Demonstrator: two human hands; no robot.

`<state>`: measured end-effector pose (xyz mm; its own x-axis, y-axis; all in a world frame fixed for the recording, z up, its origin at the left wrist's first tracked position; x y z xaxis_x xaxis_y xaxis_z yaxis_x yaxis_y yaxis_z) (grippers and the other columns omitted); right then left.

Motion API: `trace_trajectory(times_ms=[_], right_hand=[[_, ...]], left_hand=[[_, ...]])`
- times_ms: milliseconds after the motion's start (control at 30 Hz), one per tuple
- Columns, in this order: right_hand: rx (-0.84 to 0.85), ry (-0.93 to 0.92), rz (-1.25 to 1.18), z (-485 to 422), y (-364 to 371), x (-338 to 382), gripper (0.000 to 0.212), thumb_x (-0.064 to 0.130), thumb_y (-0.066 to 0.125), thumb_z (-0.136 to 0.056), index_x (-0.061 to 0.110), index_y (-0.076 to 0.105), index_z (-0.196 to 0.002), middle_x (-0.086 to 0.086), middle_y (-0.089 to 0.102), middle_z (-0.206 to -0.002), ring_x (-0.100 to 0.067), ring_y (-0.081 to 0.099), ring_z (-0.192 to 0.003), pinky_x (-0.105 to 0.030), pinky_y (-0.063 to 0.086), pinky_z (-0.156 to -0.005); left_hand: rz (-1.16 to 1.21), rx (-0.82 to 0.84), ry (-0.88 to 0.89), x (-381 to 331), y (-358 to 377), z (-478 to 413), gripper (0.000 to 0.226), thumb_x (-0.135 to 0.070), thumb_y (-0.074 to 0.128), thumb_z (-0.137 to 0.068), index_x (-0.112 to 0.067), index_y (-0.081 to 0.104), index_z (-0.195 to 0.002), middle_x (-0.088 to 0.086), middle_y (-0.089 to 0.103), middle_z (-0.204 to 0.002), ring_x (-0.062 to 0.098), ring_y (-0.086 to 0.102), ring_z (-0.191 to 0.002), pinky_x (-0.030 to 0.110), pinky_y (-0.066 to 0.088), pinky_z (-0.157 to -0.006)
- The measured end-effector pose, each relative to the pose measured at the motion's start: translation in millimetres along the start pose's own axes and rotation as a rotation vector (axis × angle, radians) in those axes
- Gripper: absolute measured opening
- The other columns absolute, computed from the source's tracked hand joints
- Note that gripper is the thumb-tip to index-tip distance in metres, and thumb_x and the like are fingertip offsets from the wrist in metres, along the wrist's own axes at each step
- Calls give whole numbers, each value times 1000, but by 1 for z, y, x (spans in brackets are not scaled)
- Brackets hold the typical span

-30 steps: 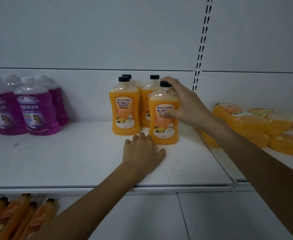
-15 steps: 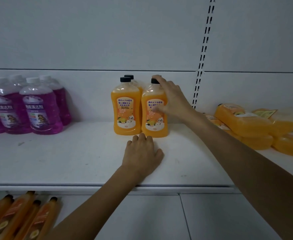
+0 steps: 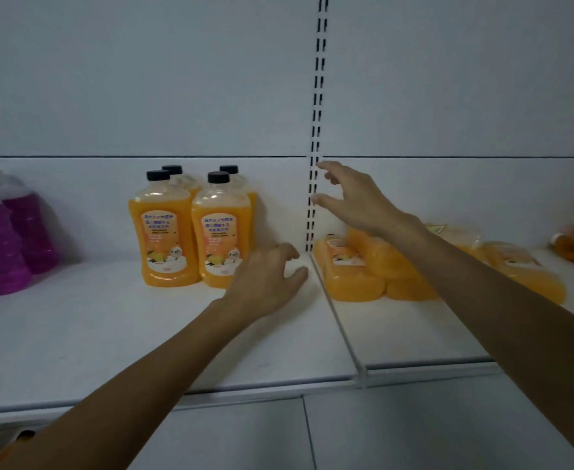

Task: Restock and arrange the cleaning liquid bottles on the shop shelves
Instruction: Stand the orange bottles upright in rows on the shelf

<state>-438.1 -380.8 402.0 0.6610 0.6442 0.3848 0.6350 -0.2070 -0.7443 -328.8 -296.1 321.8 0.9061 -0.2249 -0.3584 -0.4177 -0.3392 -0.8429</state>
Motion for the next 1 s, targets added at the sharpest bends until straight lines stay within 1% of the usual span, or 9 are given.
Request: trace_trajectory(times_ms=[133, 267, 400, 467, 567, 633, 700, 867, 1000], right_hand=[[6, 223, 17, 8, -26, -68, 55, 37, 55, -93, 13, 37, -140, -13, 46, -139, -26, 46, -125, -35, 41, -98], [103, 271, 108, 13, -22, -101, 58, 40, 54, -93, 14, 34, -141, -11, 44, -141, -28, 47, -125, -35, 43, -96], [387, 399, 186, 14, 6, -128, 63, 55, 40, -94, 14, 33, -142, -13, 43, -142, -29, 48, -118, -38, 43, -89], [455, 390, 175, 12, 16, -133, 57, 56, 34, -95, 15, 45, -132, -12, 51, -132, -24, 50, -102, -34, 40, -79], [369, 354, 87, 10, 14, -128, 50, 53, 40, -93, 13, 56, -119, -9, 58, -120, -22, 52, -93, -32, 38, -74], [299, 302, -32, 9, 9, -118, 47, 48, 46, -93, 11, 57, -119, -8, 58, -119, -21, 52, -95, -30, 39, -76], [196, 237, -157, 7, -3, -103, 43, 43, 51, -92, 13, 55, -123, -7, 57, -120, -18, 51, -96, -28, 40, -74], [-111, 212, -528, 5, -35, -75, 47, 36, 68, -83, 18, 48, -122, -1, 54, -116, -16, 56, -98, -20, 46, -65], [-174, 122, -595, 5, -39, -39, 61, 36, 74, -78, 20, 41, -127, 2, 51, -116, -13, 53, -98, -16, 48, -69]], left_hand=[[109, 65, -67, -30, 27, -31, 46, -45, 43, -95, -14, 55, -127, 5, 55, -131, 19, 51, -117, 31, 41, -95], [201, 92, -99, -56, 49, -49, 54, -54, 35, -93, -14, 57, -122, 7, 57, -121, 24, 52, -110, 35, 44, -89], [261, 25, -157, -66, 61, -57, 74, -73, 20, -71, -13, 64, -71, 10, 60, -91, 31, 56, -92, 39, 44, -78], [300, 11, -214, -63, 66, -55, 83, -76, 18, -66, -13, 69, -85, 10, 62, -96, 31, 56, -96, 43, 46, -85], [366, 0, -298, -61, 70, -52, 94, -82, 20, -60, -15, 68, -103, 8, 62, -111, 28, 54, -103, 47, 44, -92], [399, -46, -313, -67, 68, -49, 76, -75, 35, -73, -13, 68, -100, 7, 58, -120, 25, 53, -107, 41, 44, -92], [426, -113, -311, -73, 62, -45, 55, -58, 49, -86, -12, 64, -112, 3, 50, -129, 22, 50, -113, 31, 40, -89], [695, -239, -276, -68, 51, -37, 59, -57, 57, -80, -31, 43, -131, -4, 49, -128, 15, 52, -111, 33, 45, -92], [789, -255, -140, -58, 23, -26, 79, -34, 58, -89, -36, 5, -147, -17, 38, -126, 1, 45, -107, 23, 44, -89]])
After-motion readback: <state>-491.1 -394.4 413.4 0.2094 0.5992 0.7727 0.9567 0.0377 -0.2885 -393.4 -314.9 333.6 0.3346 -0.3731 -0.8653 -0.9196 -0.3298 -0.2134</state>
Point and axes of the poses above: each hand's wrist, its own z-axis away from the middle knuckle, its own y-axis out of the palm, x = y × z, the point moved 9 cm from there along -z, towards the middle knuckle
